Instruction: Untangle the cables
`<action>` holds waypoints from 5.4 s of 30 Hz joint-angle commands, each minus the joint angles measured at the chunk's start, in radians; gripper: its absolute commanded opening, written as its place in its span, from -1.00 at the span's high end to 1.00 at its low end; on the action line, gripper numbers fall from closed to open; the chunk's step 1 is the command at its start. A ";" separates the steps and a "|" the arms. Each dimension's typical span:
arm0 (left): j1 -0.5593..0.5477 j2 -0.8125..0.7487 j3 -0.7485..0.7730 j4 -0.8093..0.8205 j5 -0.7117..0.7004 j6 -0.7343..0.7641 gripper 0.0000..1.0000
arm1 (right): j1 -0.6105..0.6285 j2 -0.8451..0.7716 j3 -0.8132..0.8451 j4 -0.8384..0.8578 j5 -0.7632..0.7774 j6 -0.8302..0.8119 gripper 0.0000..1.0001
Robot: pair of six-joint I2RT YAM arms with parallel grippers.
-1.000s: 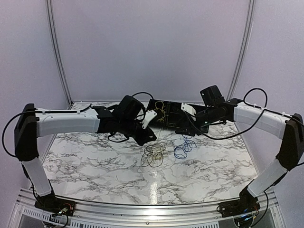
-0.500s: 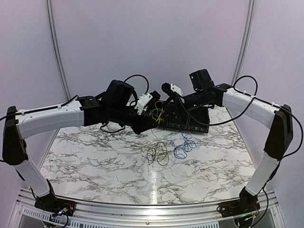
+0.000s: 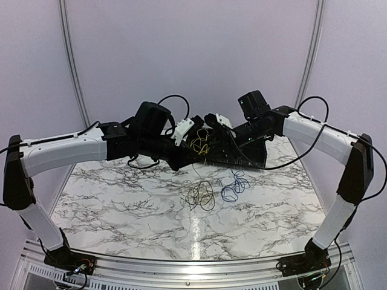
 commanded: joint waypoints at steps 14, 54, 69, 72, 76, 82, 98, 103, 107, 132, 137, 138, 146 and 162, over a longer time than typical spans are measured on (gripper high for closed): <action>0.006 -0.008 -0.151 0.276 -0.128 -0.116 0.40 | 0.048 -0.059 0.142 -0.001 -0.019 0.101 1.00; 0.044 -0.121 -0.745 0.803 -0.264 -0.496 0.17 | -0.017 0.133 0.533 0.282 0.273 0.340 1.00; 0.044 -0.513 -0.931 0.636 -0.487 -0.545 0.08 | -0.097 0.339 0.515 0.406 0.331 0.325 1.00; 0.044 -0.542 -0.939 0.613 -0.508 -0.550 0.07 | -0.100 0.388 0.519 0.415 0.366 0.303 1.00; 0.044 -0.567 -0.947 0.598 -0.517 -0.564 0.07 | -0.110 0.487 0.539 0.415 0.423 0.264 1.00; 0.043 -0.604 -0.952 0.564 -0.536 -0.573 0.06 | -0.121 0.600 0.563 0.432 0.493 0.241 1.00; 0.043 -0.624 -0.951 0.521 -0.547 -0.609 0.05 | -0.121 0.740 0.643 0.461 0.650 0.201 1.00; 0.043 -0.627 -0.952 0.513 -0.548 -0.616 0.04 | -0.120 0.758 0.641 0.447 0.641 0.192 1.00; 0.043 -0.625 -0.951 0.513 -0.552 -0.616 0.03 | -0.119 0.746 0.607 0.417 0.628 0.162 1.00; 0.043 -0.397 -0.788 0.513 -0.411 -0.473 -0.01 | -0.124 0.446 0.482 0.125 0.704 0.032 -0.15; 0.043 -0.343 -0.748 0.508 -0.325 -0.433 -0.01 | -0.123 0.285 0.328 0.088 0.609 0.035 -0.19; 0.043 -0.334 -0.740 0.503 -0.306 -0.428 0.00 | -0.123 0.241 0.283 0.085 0.562 0.038 -0.17; 0.040 -0.229 -0.685 0.480 -0.189 -0.441 0.06 | 0.002 -0.100 -0.176 0.039 0.337 -0.145 0.13; 0.033 -0.058 -0.658 0.477 -0.199 -0.588 -0.15 | 0.169 0.146 -0.227 0.096 0.447 -0.078 0.11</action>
